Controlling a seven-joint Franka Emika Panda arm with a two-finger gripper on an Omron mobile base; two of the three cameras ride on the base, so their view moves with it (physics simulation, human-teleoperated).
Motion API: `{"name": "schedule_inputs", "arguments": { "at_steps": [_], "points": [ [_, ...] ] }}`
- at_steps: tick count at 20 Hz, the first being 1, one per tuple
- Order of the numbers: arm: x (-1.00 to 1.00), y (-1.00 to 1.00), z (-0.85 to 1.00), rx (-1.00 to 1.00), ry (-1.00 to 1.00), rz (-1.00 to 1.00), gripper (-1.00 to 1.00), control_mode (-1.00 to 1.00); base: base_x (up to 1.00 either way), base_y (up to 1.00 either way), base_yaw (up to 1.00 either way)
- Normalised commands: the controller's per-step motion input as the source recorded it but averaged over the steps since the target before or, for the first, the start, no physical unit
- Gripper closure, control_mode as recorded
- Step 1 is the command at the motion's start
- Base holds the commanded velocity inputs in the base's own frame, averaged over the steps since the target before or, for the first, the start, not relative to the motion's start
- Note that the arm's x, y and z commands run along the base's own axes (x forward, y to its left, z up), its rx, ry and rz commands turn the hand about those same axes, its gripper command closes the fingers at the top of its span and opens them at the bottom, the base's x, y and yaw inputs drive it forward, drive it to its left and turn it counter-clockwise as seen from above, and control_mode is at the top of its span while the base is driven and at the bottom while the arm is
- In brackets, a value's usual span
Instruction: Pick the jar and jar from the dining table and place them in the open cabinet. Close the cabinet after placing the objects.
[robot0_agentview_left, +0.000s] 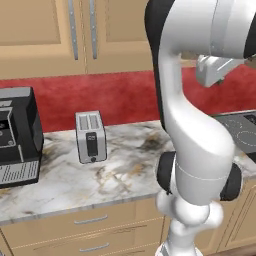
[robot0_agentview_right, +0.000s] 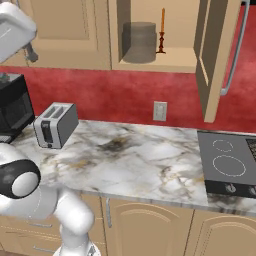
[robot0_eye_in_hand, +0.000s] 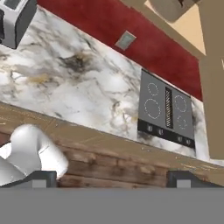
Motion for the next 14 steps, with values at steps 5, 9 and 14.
{"name": "schedule_inputs", "arguments": {
  "at_steps": [5, 9, 14],
  "points": [
    [-1.0, -0.36, -0.27, 0.11, 0.0, -0.47, -1.0, -1.0, 0.0, 0.0, 0.0],
    [-0.98, -0.27, -0.7, 0.19, 0.08, -0.52, -1.0, -1.0, 0.0, 0.0, 0.0],
    [-0.14, -0.42, -0.61, 0.5, -0.01, -0.48, -1.0, -1.0, 0.0, 0.0, 0.0]
  ]
}}
